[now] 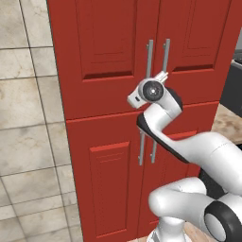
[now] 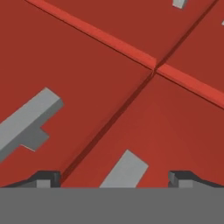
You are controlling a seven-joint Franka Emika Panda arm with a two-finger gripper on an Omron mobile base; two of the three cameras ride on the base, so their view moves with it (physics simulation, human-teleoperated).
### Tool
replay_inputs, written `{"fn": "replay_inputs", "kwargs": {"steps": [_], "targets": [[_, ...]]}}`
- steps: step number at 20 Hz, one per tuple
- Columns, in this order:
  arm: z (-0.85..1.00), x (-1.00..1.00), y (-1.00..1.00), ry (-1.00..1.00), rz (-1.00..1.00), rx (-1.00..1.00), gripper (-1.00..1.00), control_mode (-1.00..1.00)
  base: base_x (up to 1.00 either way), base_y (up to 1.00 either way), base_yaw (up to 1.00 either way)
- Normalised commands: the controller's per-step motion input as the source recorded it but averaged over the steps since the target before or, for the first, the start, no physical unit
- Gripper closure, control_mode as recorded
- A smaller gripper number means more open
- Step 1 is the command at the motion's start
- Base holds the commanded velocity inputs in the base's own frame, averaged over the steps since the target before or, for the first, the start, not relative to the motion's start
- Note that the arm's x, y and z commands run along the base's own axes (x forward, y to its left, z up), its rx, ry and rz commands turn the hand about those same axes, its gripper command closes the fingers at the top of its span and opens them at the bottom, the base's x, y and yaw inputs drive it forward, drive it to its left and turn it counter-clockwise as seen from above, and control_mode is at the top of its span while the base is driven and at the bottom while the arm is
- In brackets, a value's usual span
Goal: Pick the candle and candle from the dining table and place them in the open cabinet. Close the cabinet after placing the objects.
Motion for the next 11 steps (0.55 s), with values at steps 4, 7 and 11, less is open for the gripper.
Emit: {"fn": "replay_inputs", "kwargs": {"steps": [4, 7, 11], "targets": [[-0.01, 0.33, -0.12, 0.07, 0.00, 0.00, -1.00, -1.00, 0.00, 0.00, 0.00], [-0.01, 0.26, -0.05, 0.06, 0.00, 0.00, -1.00, -1.00, 0.00, 0.00, 0.00], [0.00, 0.22, -0.09, 0.05, 0.00, 0.00, -1.00, -1.00, 0.00, 0.00, 0.00]]}}
